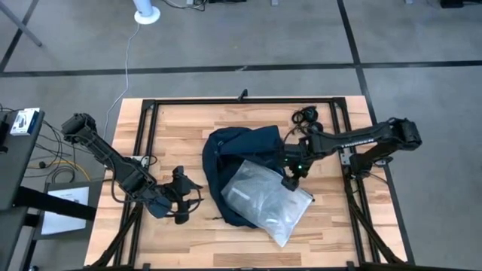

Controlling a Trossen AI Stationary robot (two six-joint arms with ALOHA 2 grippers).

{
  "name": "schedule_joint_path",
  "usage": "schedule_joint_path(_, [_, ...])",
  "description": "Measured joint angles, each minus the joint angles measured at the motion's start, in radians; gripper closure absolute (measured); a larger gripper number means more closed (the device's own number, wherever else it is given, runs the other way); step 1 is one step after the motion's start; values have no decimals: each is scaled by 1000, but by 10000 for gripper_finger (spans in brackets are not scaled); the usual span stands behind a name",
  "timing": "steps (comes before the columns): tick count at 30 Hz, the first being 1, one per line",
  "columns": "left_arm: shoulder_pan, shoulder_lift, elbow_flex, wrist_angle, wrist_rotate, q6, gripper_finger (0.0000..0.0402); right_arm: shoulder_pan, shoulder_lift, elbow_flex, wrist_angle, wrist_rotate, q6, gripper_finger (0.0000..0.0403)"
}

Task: Unpack backpack
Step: Remove the white zip lock bag from the blue backpack

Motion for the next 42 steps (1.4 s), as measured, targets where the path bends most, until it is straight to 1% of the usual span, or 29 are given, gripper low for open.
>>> schedule_joint_path(3, [0, 0, 0, -3, -1, -5, 217, 3, 0, -28, 66, -21, 11, 82])
schedule_joint_path(6, [0, 0, 0, -2, -8, -9, 217, 11, 13, -57, 124, -22, 15, 76])
schedule_joint_path(9, [0, 0, 0, -1, -17, -7, 217, 24, 25, -87, 182, -14, 20, 84])
schedule_joint_path(11, [0, 0, 0, -5, -18, -1, 217, 42, 26, -88, 194, -11, 23, 102])
schedule_joint_path(13, [0, 0, 0, -3, -21, 0, 217, 65, 28, -80, 208, -8, 25, 133])
schedule_joint_path(15, [0, 0, 0, -8, -21, 1, 217, 84, 30, -66, 204, -16, 27, 181])
schedule_joint_path(17, [0, 0, 0, -12, -23, 1, 217, 102, 29, -44, 201, -58, 26, 246])
schedule_joint_path(20, [0, 0, 0, -19, -23, -1, 217, 130, 29, -3, 198, -74, 10, 363])
schedule_joint_path(21, [0, 0, 0, -20, -23, 0, 217, 139, 29, 17, 198, -73, 5, 382])
schedule_joint_path(24, [0, 0, 0, -21, -24, 0, 217, 162, 27, 98, 192, -68, 0, 394])
schedule_joint_path(26, [0, 0, 0, -21, -24, 0, 217, 173, 27, 176, 176, -45, -22, 400])
schedule_joint_path(30, [0, 0, 0, -20, -27, 1, 217, 186, 27, 373, 58, 22, -94, 402])
schedule_joint_path(33, [0, 0, 0, -20, -27, 1, 217, 188, 27, 524, -65, 84, -137, 402])
schedule_joint_path(37, [0, 0, 0, -20, -27, 1, 217, 220, 26, 706, -257, 204, -144, 402])
schedule_joint_path(40, [0, 0, 0, -20, -26, 1, 217, 265, 25, 822, -441, 355, -84, 402])
schedule_joint_path(41, [0, 0, 0, -20, -26, 1, 217, 271, 21, 832, -467, 388, -67, 402])
schedule_joint_path(42, [0, 0, 0, -20, -26, 1, 217, 299, 21, 865, -534, 433, -28, 402])
